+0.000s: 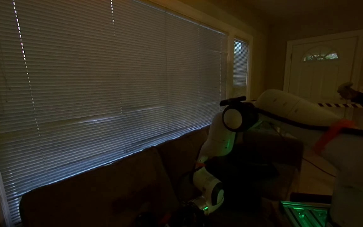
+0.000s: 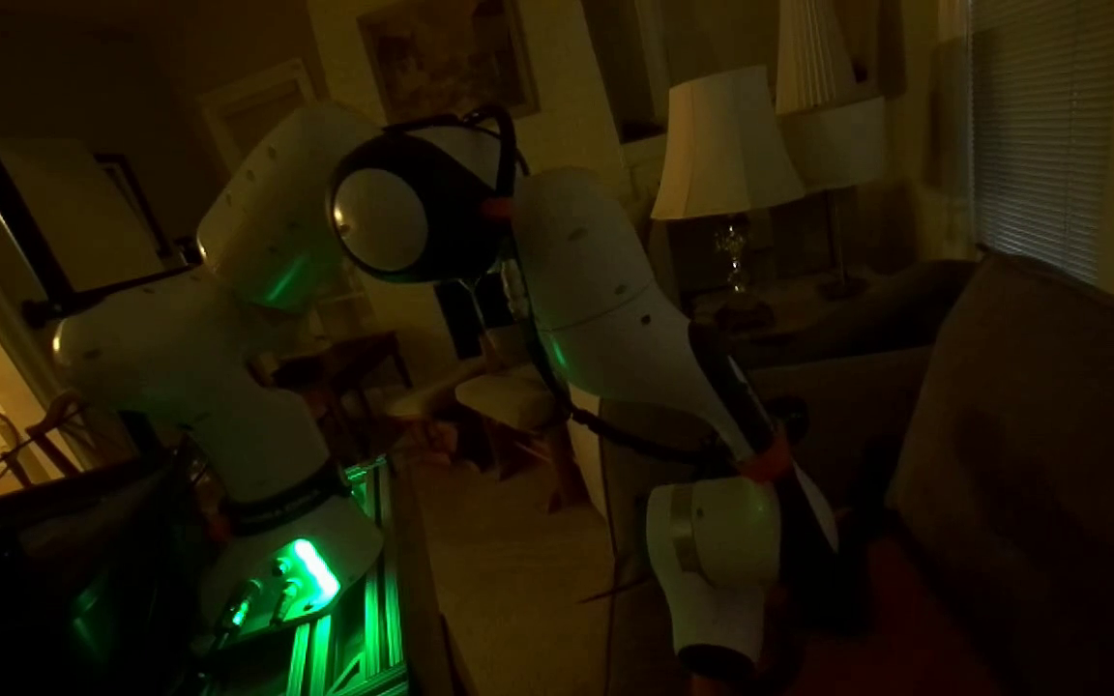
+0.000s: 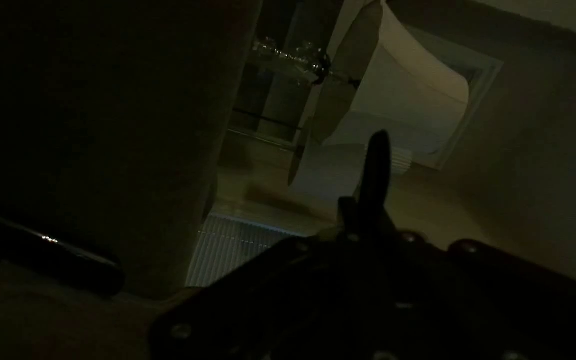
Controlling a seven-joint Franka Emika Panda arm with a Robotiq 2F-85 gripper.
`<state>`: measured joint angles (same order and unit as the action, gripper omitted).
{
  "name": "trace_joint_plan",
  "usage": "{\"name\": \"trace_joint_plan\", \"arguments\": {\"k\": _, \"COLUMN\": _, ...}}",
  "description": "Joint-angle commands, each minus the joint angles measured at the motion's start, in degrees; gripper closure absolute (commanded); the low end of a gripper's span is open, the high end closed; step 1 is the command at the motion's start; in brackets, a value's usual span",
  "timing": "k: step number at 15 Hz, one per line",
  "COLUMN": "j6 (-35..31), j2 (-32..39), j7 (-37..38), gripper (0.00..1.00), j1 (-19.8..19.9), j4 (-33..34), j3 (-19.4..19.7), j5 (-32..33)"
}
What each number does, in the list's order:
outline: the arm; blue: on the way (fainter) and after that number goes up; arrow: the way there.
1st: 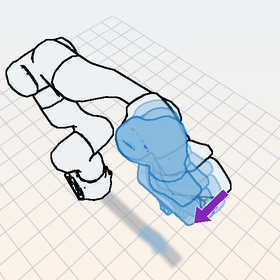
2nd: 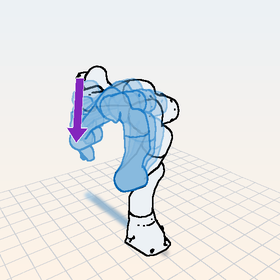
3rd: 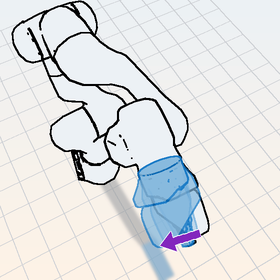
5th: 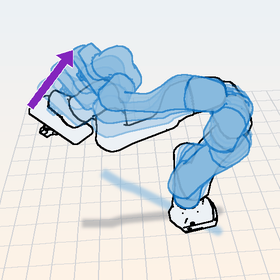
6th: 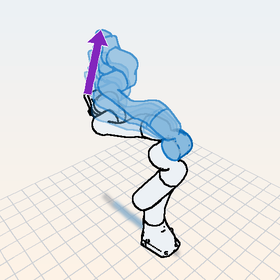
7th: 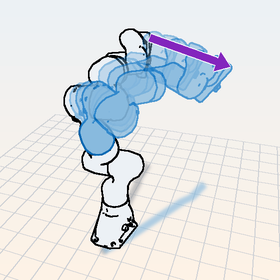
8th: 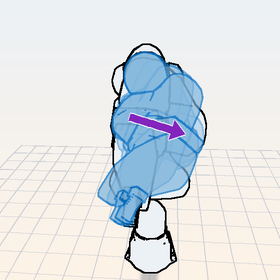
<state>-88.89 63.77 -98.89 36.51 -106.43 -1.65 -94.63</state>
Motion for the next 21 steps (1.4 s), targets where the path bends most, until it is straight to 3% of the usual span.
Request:
{"name": "trace_joint_plan", "arguments": {"k": 1, "j6": 3.89, "j2": -0.09, "j7": 0.34, "gripper": 0.94, "j1": -4.54, "j4": 0.01, "j3": 4.86, "j5": -3.41}}
{"name": "trace_joint_plan", "arguments": {"k": 7, "j6": 5.27, "j2": 0.41, "j7": 1.46, "gripper": 0.99, "j1": -5.04, "j4": 0.67, "j3": 5.48, "j5": -3.5}}
{"name": "trace_joint_plan", "arguments": {"k": 15, "j6": 16.43, "j2": 5.62, "j7": 11.35, "gripper": 0.99, "j1": -4.0, "j4": 5.16, "j3": 12.7, "j5": -6.1}}
{"name": "trace_joint_plan", "arguments": {"k": 21, "j6": 13.65, "j2": 8.19, "j7": 15.63, "gripper": 0.99, "j1": -4.74, "j4": 6.03, "j3": 15.62, "j5": -10.69}}
